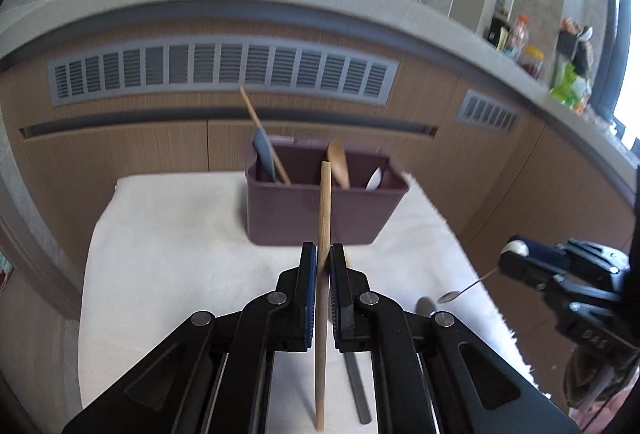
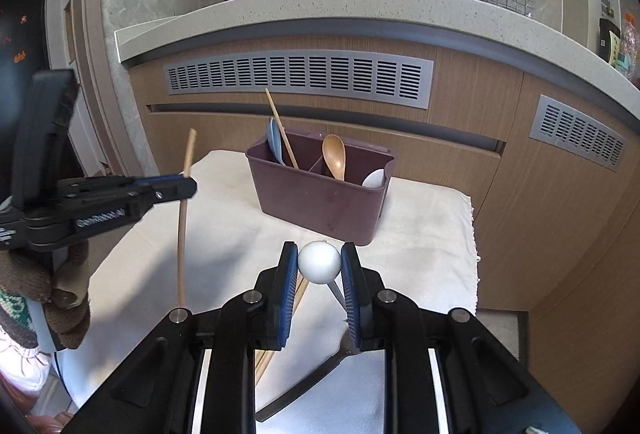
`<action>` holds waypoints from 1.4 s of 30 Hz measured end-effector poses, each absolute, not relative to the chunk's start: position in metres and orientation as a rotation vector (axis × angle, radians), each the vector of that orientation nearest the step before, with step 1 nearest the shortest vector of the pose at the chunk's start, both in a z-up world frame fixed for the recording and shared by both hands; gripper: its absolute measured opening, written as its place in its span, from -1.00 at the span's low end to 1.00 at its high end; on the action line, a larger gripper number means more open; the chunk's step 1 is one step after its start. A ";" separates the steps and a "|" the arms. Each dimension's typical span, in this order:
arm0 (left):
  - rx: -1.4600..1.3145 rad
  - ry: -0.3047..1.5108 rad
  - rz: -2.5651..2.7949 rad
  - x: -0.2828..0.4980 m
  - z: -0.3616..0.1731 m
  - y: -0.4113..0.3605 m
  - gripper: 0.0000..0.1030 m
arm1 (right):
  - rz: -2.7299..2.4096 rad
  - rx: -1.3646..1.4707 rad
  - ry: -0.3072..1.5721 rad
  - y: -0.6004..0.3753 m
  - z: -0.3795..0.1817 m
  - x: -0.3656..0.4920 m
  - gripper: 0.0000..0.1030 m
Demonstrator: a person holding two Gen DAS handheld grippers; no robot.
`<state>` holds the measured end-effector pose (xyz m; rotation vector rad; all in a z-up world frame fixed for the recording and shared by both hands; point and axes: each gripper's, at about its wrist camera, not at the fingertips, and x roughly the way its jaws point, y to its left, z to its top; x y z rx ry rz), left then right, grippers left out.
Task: Organize utensils
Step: 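Lift the white-handled spoon and chopstick up over the maroon caddy with both tools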
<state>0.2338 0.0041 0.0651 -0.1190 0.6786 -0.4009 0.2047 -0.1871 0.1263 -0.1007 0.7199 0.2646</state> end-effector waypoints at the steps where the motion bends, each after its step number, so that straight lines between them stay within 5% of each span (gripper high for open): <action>1: -0.128 0.665 -0.409 0.230 0.071 0.006 -0.88 | 0.266 -0.098 0.720 -0.187 0.130 0.204 -0.60; 9: -0.100 0.559 -0.424 0.210 0.119 0.008 -0.88 | 0.269 -0.092 0.681 -0.189 0.169 0.199 -0.61; 24: -0.023 0.218 -0.358 0.229 0.284 -0.006 -0.88 | 0.279 -0.020 0.415 -0.187 0.331 0.249 -0.60; 30: -0.026 0.198 -0.330 0.267 0.280 -0.011 -0.88 | 0.279 0.015 0.443 -0.188 0.312 0.291 -0.60; 42: -0.048 0.368 -0.341 0.362 0.187 -0.025 -0.87 | 0.287 0.048 0.659 -0.189 0.206 0.375 -0.60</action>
